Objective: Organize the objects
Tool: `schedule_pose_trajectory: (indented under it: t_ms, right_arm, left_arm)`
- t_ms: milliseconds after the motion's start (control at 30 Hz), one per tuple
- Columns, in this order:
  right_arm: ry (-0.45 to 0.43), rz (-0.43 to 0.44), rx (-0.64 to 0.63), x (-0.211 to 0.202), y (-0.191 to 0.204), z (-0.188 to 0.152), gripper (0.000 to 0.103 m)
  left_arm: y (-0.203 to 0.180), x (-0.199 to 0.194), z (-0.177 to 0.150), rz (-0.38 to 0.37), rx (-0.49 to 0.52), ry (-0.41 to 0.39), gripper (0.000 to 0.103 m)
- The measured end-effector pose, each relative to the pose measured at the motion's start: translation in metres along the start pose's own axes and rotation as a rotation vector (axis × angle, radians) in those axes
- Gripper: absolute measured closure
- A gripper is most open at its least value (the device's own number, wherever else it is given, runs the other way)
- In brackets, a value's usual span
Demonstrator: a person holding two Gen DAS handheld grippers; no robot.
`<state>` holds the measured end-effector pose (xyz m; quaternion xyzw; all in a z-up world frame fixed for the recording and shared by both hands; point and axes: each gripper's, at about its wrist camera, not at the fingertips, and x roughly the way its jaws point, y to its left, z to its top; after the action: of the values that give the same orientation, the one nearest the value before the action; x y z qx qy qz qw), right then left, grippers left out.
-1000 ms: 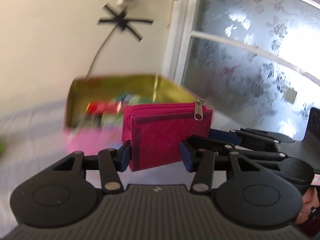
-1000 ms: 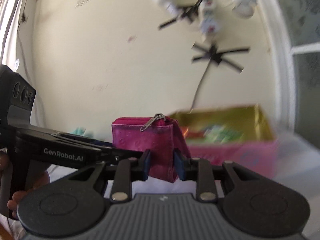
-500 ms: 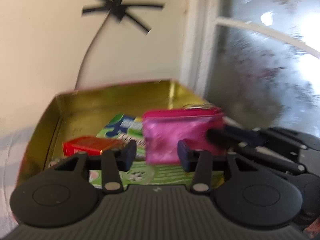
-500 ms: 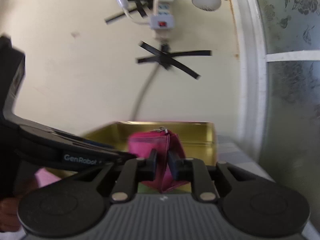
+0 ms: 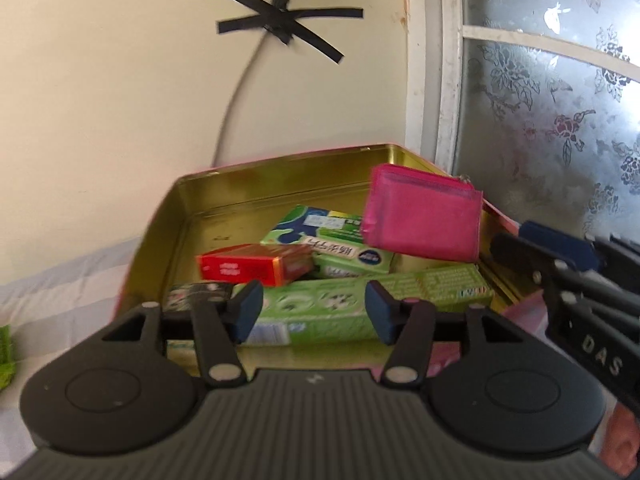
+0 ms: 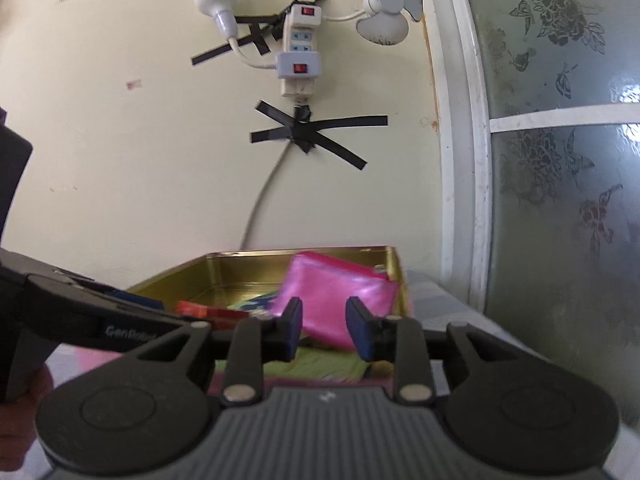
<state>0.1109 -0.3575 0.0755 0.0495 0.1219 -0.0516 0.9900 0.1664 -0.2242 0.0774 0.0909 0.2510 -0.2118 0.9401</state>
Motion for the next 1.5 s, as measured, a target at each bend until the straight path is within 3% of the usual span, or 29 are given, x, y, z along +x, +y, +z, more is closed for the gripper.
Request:
schedule_pose_trajectory:
  t_ms: [200, 600, 833, 967, 1067, 1233, 1333, 1433, 1500]
  right_arm:
    - [0.007, 0.029, 0.049, -0.028, 0.03, -0.014, 0.074]
    - [0.142, 0.146, 0.04, -0.029, 0.091, -0.024, 0.074]
    - [0.296, 0.322, 0.023, -0.008, 0.151, -0.038, 0.072]
    - [0.391, 0.435, -0.013, 0.014, 0.197, -0.044, 0.072]
    - [0.446, 0.503, -0.027, 0.034, 0.234, -0.044, 0.072]
    - [0.538, 0.624, 0.142, 0.084, 0.286, -0.028, 0.058]
    - [0.576, 0.65, 0.269, 0.12, 0.312, -0.017, 0.052]
    - [0.613, 0.65, 0.404, 0.153, 0.325, -0.017, 0.042]
    - [0.644, 0.625, 0.455, 0.169, 0.333, -0.021, 0.043]
  left_arm:
    - [0.018, -0.028, -0.017, 0.027, -0.02, -0.017, 0.04]
    - [0.087, -0.063, -0.058, 0.119, -0.077, 0.0, 0.037]
    - [0.164, -0.089, -0.12, 0.228, -0.136, 0.055, 0.033]
    - [0.217, -0.116, -0.16, 0.346, -0.201, 0.073, 0.033]
    - [0.268, -0.143, -0.179, 0.407, -0.356, 0.042, 0.033]
    - [0.325, -0.176, -0.196, 0.599, -0.484, -0.123, 0.031]
    - [0.345, -0.186, -0.205, 0.55, -0.642, -0.18, 0.031]
    - [0.343, -0.189, -0.203, 0.552, -0.646, -0.217, 0.03]
    - [0.343, -0.189, -0.201, 0.549, -0.629, -0.218, 0.029]
